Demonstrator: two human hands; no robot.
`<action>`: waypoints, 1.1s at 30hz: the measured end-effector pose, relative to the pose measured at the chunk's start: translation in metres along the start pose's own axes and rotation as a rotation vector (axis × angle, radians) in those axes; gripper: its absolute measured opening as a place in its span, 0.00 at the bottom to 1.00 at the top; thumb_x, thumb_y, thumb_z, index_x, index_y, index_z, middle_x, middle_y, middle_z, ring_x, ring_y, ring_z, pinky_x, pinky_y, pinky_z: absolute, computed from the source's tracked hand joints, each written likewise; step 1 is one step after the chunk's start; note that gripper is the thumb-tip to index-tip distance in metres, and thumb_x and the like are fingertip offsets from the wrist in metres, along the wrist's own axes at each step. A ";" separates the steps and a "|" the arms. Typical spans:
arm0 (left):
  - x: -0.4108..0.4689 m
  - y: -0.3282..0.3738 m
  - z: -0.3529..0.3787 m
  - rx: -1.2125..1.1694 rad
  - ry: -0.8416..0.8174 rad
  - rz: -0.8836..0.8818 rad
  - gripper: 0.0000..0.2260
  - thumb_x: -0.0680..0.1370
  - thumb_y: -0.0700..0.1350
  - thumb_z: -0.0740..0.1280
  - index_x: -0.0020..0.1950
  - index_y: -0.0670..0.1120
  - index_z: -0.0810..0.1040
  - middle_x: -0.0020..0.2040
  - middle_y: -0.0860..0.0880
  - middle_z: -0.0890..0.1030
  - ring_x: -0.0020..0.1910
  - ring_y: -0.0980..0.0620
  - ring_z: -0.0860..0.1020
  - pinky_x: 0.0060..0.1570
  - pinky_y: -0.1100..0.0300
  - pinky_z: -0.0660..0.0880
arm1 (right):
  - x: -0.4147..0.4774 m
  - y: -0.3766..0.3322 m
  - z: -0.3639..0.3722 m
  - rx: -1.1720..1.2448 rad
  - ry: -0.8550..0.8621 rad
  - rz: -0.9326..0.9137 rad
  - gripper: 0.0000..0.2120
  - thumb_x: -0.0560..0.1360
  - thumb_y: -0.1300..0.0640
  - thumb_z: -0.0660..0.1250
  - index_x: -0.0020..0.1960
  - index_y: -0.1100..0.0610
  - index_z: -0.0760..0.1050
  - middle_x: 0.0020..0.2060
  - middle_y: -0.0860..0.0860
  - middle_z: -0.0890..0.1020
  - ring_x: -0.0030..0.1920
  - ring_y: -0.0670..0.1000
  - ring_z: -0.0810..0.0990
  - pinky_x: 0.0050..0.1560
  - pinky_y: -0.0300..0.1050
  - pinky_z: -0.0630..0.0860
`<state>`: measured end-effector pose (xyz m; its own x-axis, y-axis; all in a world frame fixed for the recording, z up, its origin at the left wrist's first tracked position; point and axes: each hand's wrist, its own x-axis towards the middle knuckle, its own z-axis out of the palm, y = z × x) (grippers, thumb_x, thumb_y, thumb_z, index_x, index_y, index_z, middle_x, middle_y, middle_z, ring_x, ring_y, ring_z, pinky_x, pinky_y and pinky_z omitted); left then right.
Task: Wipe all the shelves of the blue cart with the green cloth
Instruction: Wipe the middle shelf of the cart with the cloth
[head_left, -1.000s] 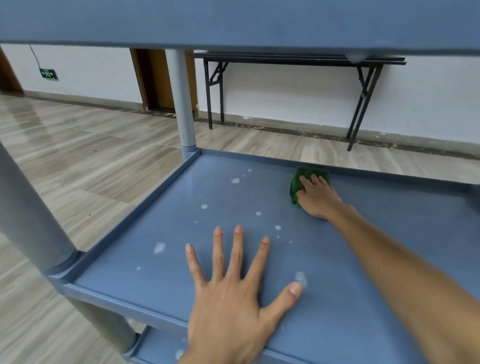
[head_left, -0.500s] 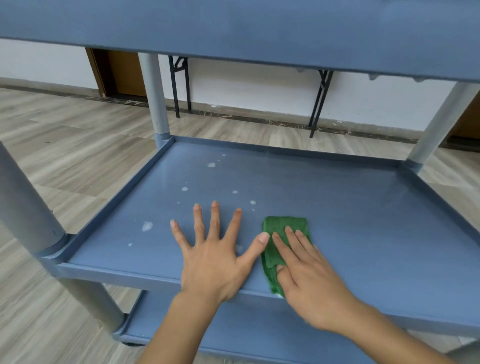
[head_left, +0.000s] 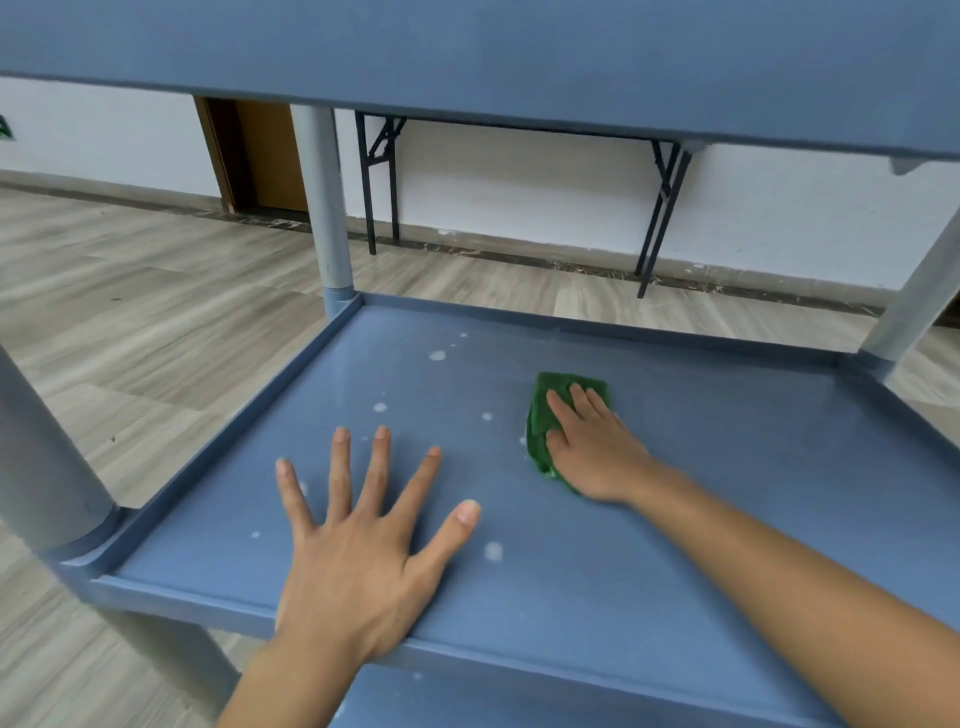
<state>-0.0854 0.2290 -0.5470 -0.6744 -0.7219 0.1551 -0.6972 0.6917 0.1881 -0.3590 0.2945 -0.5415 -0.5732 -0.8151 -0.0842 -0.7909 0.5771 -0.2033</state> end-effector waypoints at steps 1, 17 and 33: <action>0.000 0.000 0.000 0.000 0.003 0.007 0.35 0.70 0.78 0.28 0.77 0.74 0.38 0.82 0.57 0.36 0.75 0.51 0.22 0.69 0.34 0.23 | 0.023 0.001 -0.003 0.008 0.001 0.011 0.29 0.82 0.46 0.45 0.81 0.49 0.43 0.80 0.52 0.43 0.80 0.53 0.41 0.78 0.55 0.45; 0.000 0.004 -0.005 -0.045 -0.011 0.021 0.38 0.67 0.81 0.29 0.77 0.74 0.41 0.82 0.59 0.35 0.75 0.54 0.22 0.71 0.36 0.24 | 0.135 0.003 -0.020 0.028 0.000 0.107 0.32 0.79 0.47 0.47 0.81 0.50 0.44 0.81 0.53 0.44 0.80 0.55 0.42 0.78 0.57 0.44; 0.001 0.000 0.002 -0.119 -0.008 0.045 0.39 0.69 0.81 0.32 0.79 0.70 0.43 0.84 0.54 0.42 0.79 0.50 0.28 0.69 0.36 0.23 | -0.164 -0.052 0.027 -0.014 0.020 -0.090 0.29 0.82 0.45 0.43 0.80 0.46 0.37 0.79 0.46 0.36 0.78 0.47 0.33 0.78 0.48 0.38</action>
<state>-0.0867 0.2281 -0.5483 -0.7065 -0.6897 0.1587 -0.6329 0.7160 0.2946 -0.2184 0.3967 -0.5440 -0.5037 -0.8626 -0.0466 -0.8422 0.5024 -0.1958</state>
